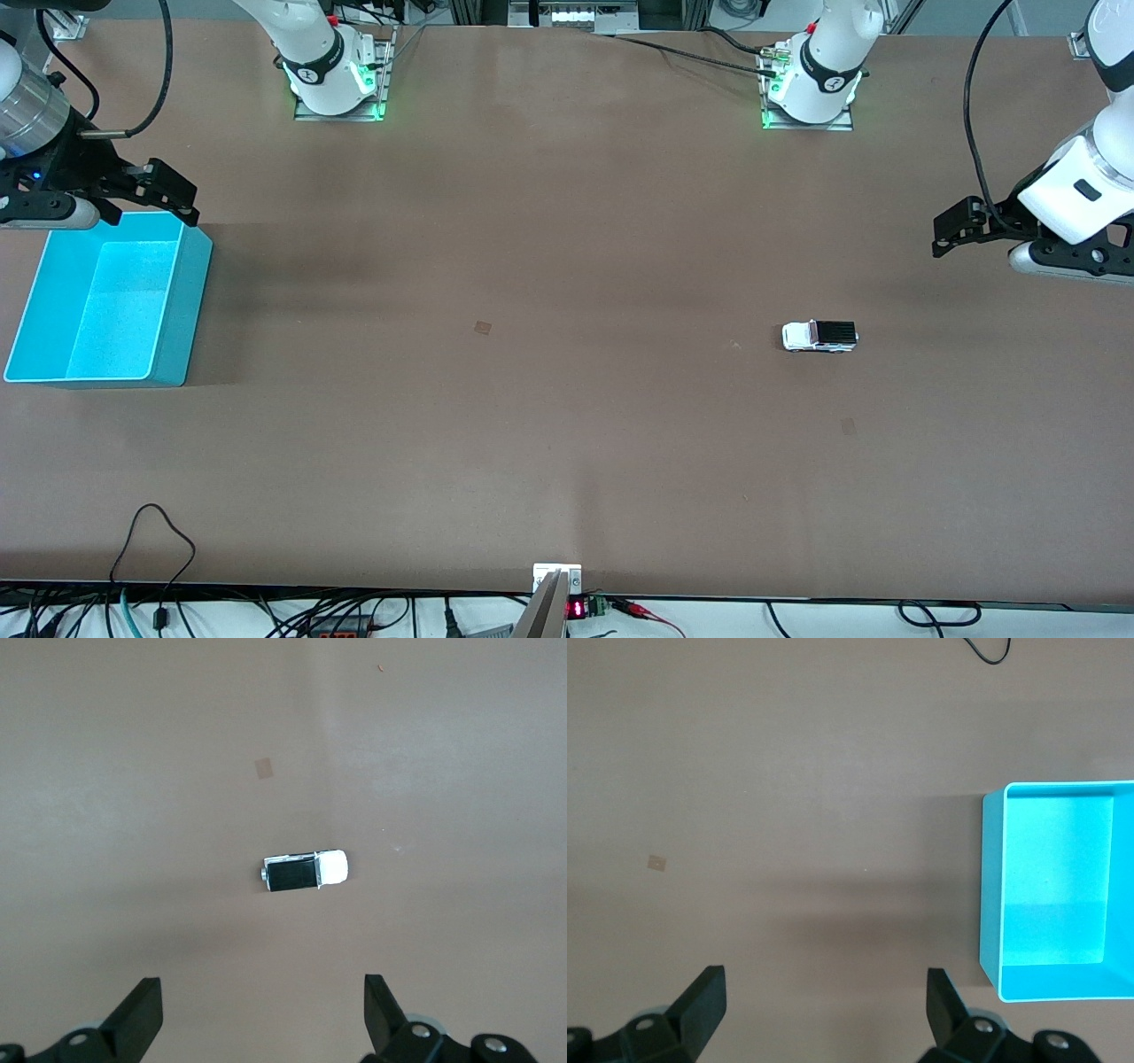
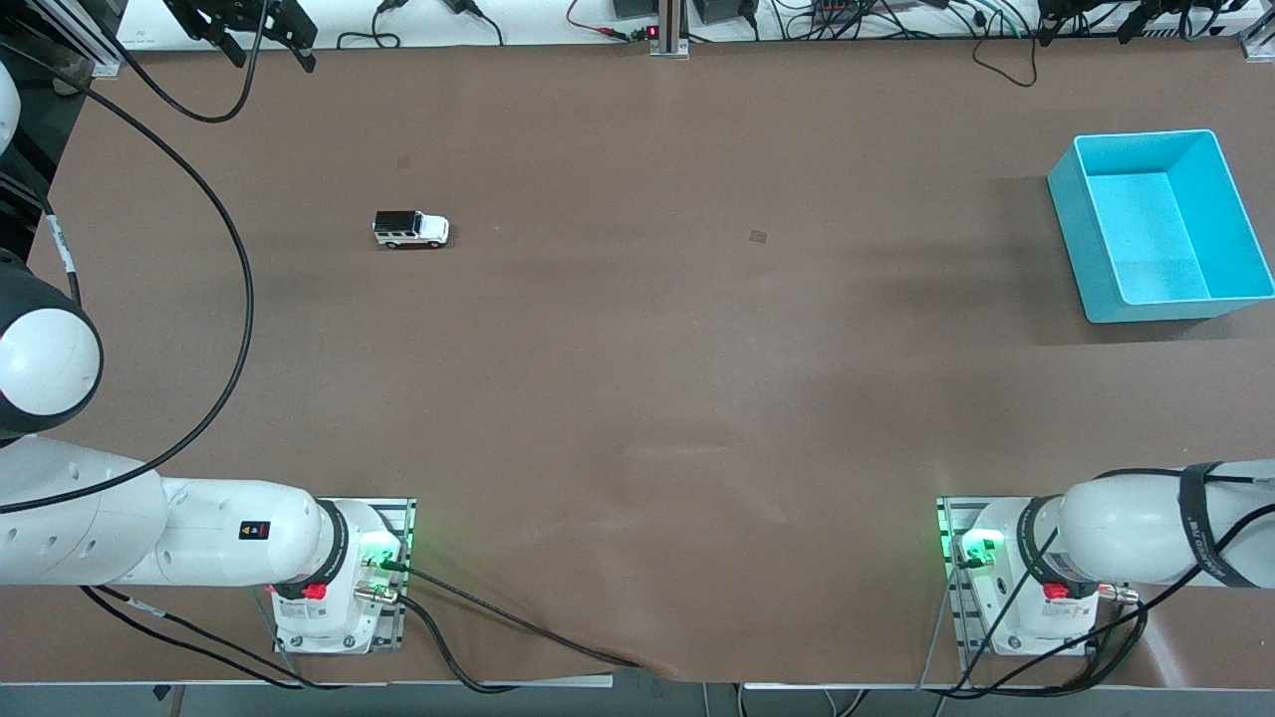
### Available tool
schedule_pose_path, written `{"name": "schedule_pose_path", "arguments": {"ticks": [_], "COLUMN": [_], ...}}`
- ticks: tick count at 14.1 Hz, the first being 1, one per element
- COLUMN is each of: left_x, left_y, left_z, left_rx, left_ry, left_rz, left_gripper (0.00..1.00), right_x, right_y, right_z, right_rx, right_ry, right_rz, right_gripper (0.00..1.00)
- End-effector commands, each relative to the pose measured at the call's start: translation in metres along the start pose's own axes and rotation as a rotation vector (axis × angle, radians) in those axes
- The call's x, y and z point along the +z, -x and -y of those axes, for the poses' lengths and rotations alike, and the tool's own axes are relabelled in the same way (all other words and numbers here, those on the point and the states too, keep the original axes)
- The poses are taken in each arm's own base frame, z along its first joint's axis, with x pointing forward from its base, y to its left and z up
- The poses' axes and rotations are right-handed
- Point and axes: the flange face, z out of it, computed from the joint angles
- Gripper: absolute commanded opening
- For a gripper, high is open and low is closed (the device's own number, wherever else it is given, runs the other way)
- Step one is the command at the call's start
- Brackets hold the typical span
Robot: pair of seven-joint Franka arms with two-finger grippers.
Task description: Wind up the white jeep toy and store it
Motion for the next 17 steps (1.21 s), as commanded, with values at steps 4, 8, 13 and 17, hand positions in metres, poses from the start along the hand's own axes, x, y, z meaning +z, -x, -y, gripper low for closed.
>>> {"name": "schedule_pose_path", "arguments": {"ticks": [4, 8, 13, 17], "left_x": [-0.005, -0.001, 0.003, 0.019], "left_y": [-0.001, 0.003, 0.002, 0.007], "left_z": [0.001, 0.001, -0.003, -0.009], "left_rx": [0.022, 0.02, 0.034, 0.067], "left_ry": [-0.006, -0.002, -0.002, 0.008], "left_rz": [0.022, 0.063, 0.08, 0.173], "left_gripper": [1.0, 1.0, 1.0, 1.0], "right_x": [-0.006, -0.006, -0.006, -0.006], "right_y": [0.0, 0.0, 0.0, 0.0], "right_z": [-0.002, -0.002, -0.002, -0.002], "right_rx": [-0.002, -0.002, -0.002, -0.002], "right_ry": [0.004, 0.004, 0.004, 0.004], "right_rz": [-0.012, -0.012, -0.01, -0.012], "right_gripper": [1.0, 1.0, 1.0, 1.0]}}
